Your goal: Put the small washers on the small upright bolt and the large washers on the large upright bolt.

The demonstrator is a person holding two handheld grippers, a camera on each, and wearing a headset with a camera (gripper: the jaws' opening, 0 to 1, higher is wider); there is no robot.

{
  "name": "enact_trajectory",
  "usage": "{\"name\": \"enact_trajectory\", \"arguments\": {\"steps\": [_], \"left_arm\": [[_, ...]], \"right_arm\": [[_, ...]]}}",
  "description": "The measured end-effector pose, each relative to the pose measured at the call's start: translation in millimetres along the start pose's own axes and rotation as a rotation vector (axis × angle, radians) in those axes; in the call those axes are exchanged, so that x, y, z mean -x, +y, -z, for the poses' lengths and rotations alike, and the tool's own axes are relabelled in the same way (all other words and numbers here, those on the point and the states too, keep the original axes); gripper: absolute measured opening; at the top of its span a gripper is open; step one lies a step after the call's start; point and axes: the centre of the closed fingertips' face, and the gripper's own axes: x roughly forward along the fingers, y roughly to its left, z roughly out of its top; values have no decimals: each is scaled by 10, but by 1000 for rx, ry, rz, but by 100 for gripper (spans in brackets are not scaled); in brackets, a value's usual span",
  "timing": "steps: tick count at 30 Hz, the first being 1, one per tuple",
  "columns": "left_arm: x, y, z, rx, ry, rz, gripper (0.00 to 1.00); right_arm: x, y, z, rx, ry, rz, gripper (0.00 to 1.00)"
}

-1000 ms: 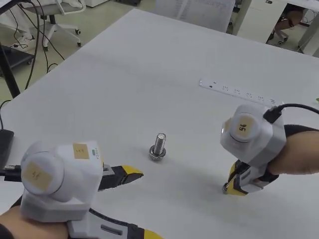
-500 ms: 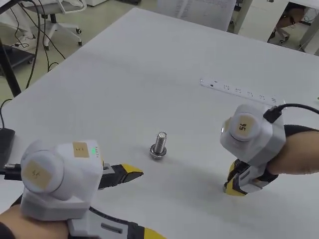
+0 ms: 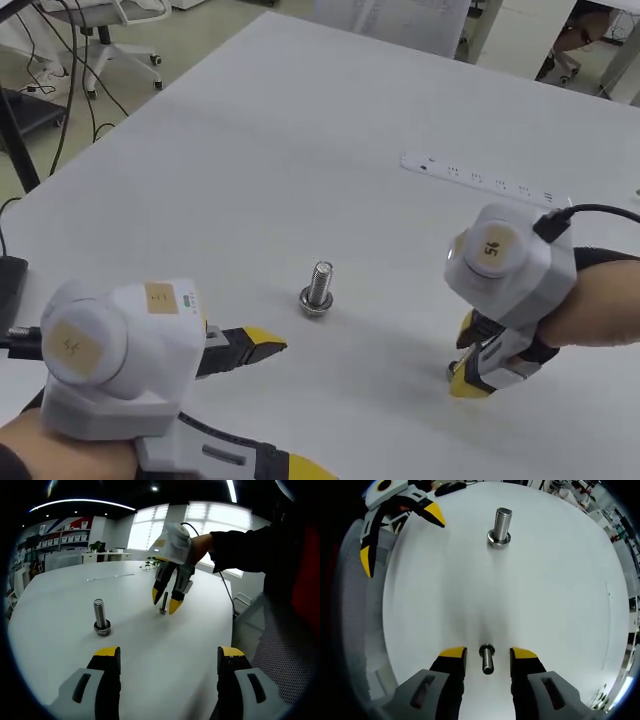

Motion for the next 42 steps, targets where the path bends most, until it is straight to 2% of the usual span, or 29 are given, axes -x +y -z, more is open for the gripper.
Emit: {"name": "enact_trajectory", "arguments": {"steps": [10, 16, 21, 27, 42], "left_arm": [[-7, 4, -3, -2, 3, 1, 79], [-8, 2, -15, -5, 5, 2, 79], [-7, 0, -25, -6, 7, 3, 80], [-10, 1, -38, -10, 9, 7, 80], [-16, 8, -91, -20, 19, 21, 80]], "right_arm": [[8, 31, -8, -34, -39, -9, 52], [37, 66, -52, -65, -89, -20, 64], [43, 47, -45, -72, -98, 0, 72], [94, 54, -120, -96, -159, 7, 81], [175, 90, -137, -142, -234, 32, 86]]}}
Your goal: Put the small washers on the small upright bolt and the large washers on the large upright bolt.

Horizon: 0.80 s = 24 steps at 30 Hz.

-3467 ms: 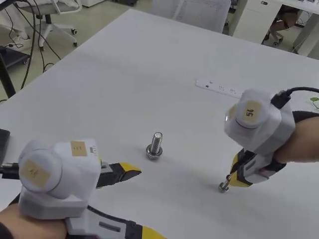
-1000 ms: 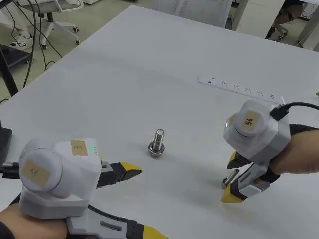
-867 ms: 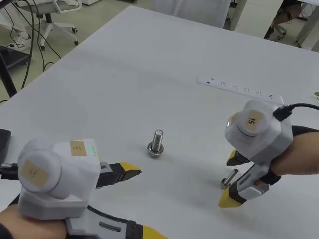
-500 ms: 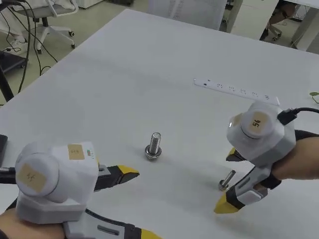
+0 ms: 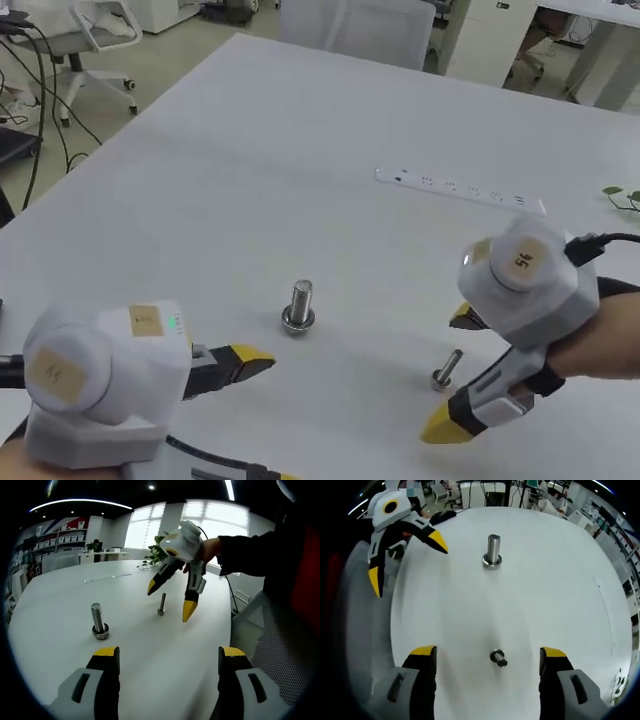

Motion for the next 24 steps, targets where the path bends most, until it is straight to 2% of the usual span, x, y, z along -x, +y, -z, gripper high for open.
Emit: {"name": "enact_trajectory", "arguments": {"steps": [24], "left_arm": [[14, -76, -151, -44, 13, 32, 81]], "right_arm": [[299, 193, 67, -76, -103, 69, 87]]}}
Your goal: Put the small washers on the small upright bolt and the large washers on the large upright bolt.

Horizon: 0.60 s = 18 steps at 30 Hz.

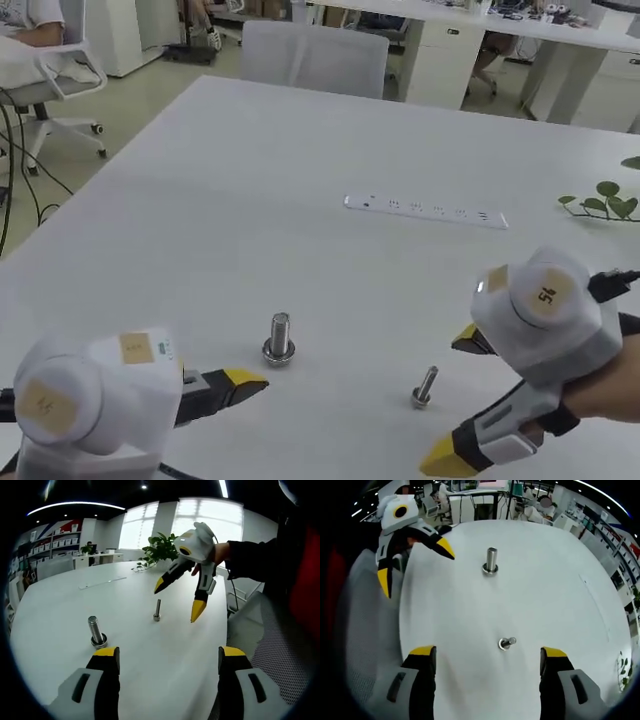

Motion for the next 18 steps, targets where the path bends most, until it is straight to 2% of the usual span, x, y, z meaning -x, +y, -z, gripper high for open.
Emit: {"name": "enact_trajectory", "arguments": {"steps": [10, 13, 18], "left_arm": [[34, 5, -58, -14, 5, 4, 81], [48, 10, -69, -19, 3, 2, 81], [66, 2, -70, -25, 3, 1, 81]], "right_arm": [[121, 95, 22, -32, -52, 13, 86], [129, 181, 36, -49, -77, 9, 86], [124, 271, 96, -63, -86, 9, 86]]}}
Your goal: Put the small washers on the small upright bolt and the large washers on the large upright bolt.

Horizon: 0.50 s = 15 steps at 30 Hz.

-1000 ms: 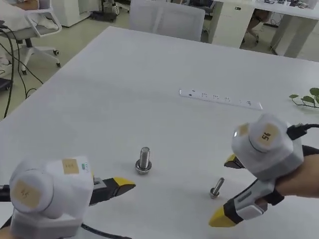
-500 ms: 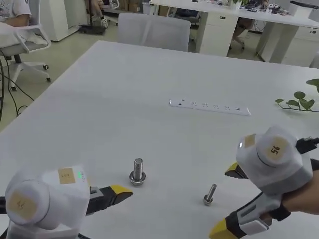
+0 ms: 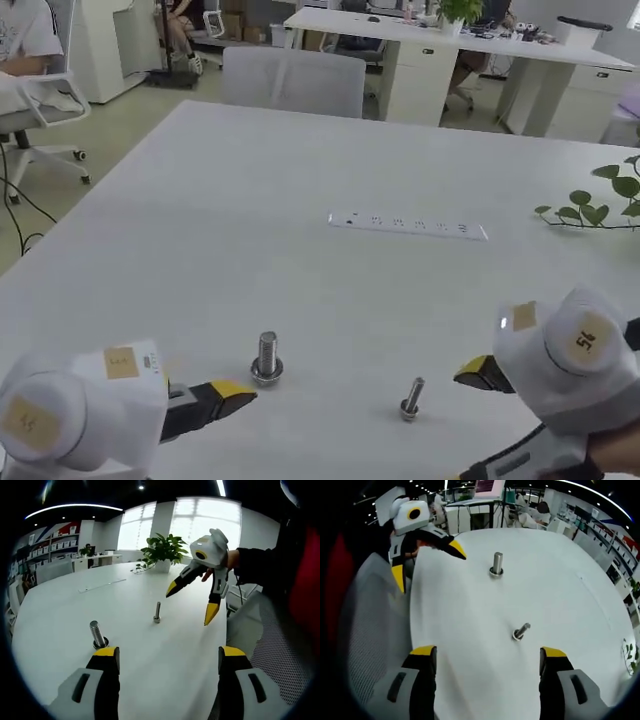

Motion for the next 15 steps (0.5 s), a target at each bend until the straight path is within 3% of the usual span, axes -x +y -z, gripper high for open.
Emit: {"name": "enact_trajectory", "arguments": {"steps": [15], "left_arm": [[120, -59, 82, -4, 1, -16, 81]], "right_arm": [[142, 218, 41, -71, -100, 39, 85]]}}
